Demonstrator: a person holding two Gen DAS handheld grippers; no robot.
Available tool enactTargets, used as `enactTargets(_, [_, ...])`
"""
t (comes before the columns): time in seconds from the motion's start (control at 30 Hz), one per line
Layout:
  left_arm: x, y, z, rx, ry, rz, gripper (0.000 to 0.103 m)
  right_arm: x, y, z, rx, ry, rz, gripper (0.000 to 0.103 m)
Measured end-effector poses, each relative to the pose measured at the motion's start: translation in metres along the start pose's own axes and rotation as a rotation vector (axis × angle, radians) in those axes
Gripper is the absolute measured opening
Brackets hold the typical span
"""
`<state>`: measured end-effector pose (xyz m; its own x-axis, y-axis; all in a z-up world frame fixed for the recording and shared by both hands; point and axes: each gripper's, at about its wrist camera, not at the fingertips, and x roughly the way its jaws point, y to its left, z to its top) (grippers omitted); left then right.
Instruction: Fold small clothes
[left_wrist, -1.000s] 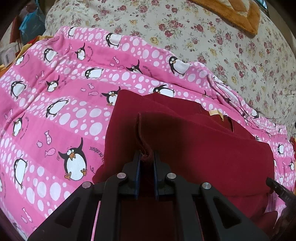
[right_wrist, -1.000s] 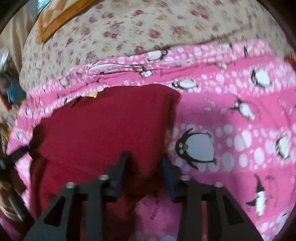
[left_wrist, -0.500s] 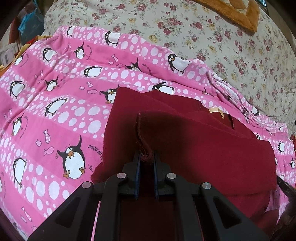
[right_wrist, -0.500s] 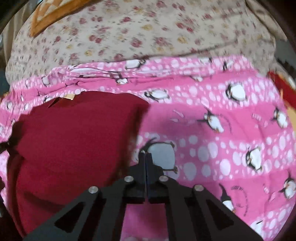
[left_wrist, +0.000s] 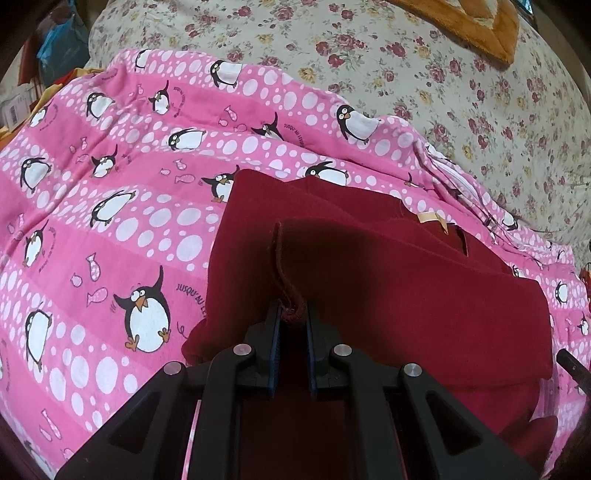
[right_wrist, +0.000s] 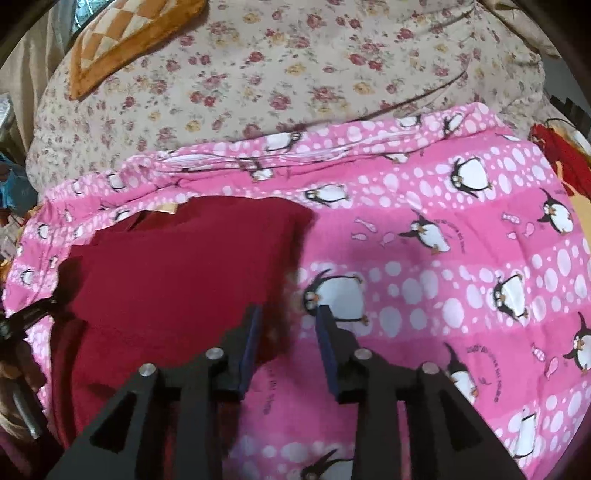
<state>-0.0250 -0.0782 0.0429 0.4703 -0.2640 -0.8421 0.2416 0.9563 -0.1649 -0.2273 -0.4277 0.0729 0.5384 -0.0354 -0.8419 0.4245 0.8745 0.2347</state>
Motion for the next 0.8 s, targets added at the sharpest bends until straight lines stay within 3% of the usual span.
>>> enactTargets(0.4, [-0.002,0.001,-0.003,-0.003,0.005,-0.008,0.0,0.024,0.035,-0.005,-0.032,0.068,0.029,0.049])
enactTargets(0.47, [-0.002,0.003,-0.003,-0.006,0.008,-0.019,0.0,0.028,0.039,-0.006,-0.056,0.063,0.015,0.045])
enactTargets(0.53, [-0.002,0.004,-0.004,-0.008,0.01,-0.029,0.0,0.026,0.04,-0.006,-0.092,0.04,-0.031,0.016])
enactTargets(0.7, [-0.002,0.002,-0.007,0.018,0.002,-0.05,0.001,0.031,0.033,-0.007,-0.137,0.031,-0.101,0.013])
enactTargets(0.8, [-0.005,0.003,-0.01,0.03,-0.011,-0.054,0.002,0.036,0.029,-0.01,-0.113,0.04,-0.101,0.013])
